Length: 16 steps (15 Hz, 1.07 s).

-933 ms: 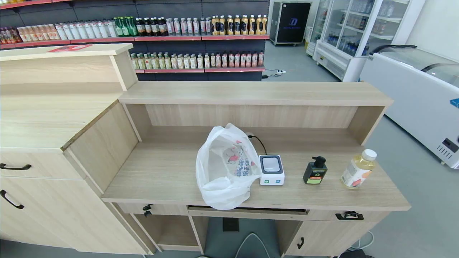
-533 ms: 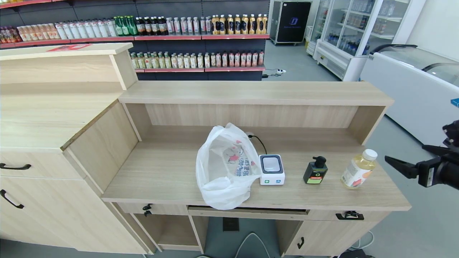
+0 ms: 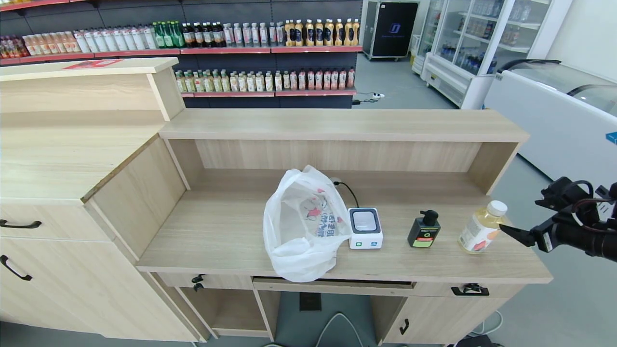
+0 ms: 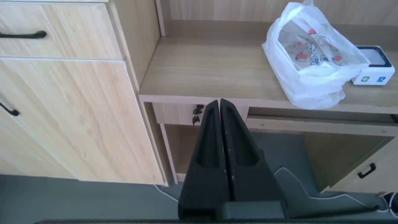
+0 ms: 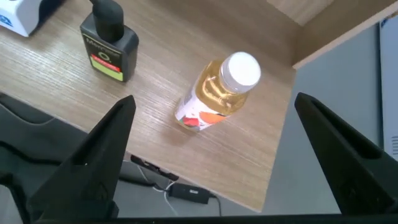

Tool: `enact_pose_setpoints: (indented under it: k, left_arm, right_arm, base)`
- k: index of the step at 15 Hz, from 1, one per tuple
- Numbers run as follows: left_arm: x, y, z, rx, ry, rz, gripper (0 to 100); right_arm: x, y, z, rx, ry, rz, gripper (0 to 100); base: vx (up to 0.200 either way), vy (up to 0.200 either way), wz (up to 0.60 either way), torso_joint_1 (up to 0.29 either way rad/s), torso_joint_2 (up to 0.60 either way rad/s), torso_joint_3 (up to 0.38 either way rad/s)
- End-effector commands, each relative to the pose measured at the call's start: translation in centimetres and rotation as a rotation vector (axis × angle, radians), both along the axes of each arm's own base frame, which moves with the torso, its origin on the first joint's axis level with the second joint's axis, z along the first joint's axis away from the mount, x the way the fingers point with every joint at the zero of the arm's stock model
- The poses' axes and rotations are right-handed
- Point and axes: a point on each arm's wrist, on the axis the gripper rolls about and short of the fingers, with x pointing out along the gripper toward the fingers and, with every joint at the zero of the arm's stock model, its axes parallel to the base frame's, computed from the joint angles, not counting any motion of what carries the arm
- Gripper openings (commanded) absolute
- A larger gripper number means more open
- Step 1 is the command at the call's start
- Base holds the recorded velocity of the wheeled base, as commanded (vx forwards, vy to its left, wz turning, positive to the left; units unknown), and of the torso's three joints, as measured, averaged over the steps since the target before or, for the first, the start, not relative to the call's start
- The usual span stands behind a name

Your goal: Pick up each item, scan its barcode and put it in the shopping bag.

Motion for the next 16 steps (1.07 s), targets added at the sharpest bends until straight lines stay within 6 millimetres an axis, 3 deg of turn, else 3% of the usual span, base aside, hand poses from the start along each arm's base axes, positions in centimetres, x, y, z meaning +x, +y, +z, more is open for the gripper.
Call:
enact_pose_setpoints:
  k: [1, 7, 10, 16]
  left_arm:
    - [0.0, 0.0, 0.0, 0.0, 0.0, 0.001, 0]
    - [0.0, 0.0, 0.0, 0.0, 0.0, 0.001, 0]
    - [0.0, 0.0, 0.0, 0.0, 0.0, 0.001, 0]
    - [0.0, 0.0, 0.0, 0.0, 0.0, 0.001, 0]
  right_arm:
    - [2.5, -0.5, -2.2, -0.006, 0.031, 0.039, 100]
    - [5.0, 2.7, -5.4, 0.019, 0.076, 0.235, 100]
    - [6.3, 2.7, -5.7, 0.0, 0.058, 0.251, 100]
    - [6.5, 2.3, -8.0, 0.023, 0.111, 0.242, 100]
  base:
    - [0.0, 0.0, 0.0, 0.0, 0.0, 0.0]
    - [0.0, 0.0, 0.0, 0.0, 0.0, 0.0]
    - [0.0, 0.0, 0.0, 0.0, 0.0, 0.0]
    - [0.0, 0.0, 0.0, 0.0, 0.0, 0.0]
